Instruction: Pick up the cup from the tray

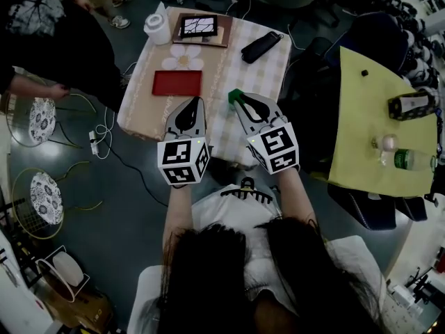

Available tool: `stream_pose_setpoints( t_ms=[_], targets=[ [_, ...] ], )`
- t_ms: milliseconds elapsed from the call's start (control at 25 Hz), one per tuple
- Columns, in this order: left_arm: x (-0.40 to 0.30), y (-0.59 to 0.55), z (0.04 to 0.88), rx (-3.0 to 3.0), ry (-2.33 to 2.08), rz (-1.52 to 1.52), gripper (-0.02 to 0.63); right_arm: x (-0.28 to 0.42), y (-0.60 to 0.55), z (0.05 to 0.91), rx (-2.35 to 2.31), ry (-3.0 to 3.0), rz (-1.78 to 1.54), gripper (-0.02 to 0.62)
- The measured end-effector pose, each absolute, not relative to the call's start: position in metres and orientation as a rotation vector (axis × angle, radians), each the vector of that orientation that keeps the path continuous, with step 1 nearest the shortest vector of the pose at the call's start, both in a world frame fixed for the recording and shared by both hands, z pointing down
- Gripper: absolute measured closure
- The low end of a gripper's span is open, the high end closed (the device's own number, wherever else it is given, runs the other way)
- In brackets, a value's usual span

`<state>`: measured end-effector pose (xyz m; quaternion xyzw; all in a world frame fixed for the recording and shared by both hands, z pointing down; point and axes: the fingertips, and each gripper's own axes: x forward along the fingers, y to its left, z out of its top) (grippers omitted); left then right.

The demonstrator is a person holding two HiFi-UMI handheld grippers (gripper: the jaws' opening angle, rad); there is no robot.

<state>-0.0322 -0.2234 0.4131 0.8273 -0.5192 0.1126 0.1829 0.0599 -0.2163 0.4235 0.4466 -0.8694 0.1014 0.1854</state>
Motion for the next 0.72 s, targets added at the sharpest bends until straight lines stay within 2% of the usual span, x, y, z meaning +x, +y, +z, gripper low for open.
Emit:
stream_pose_setpoints(
  t_ms=[280, 720],
  targets=[
    [-0.0289, -0.2179, 0.4139, 2.319, -1.459, 0.315, 0.597, 0.0652, -0.215, 0.4225, 1.276, -2.425, 0.29, 0.581],
    [-0.0273, -0.2159, 0.4088, 2.339, -1.445, 0.299, 0.597, 0.0606, -0.2155, 0.42, 1.277, -2.425, 0.293, 0.584]
  ],
)
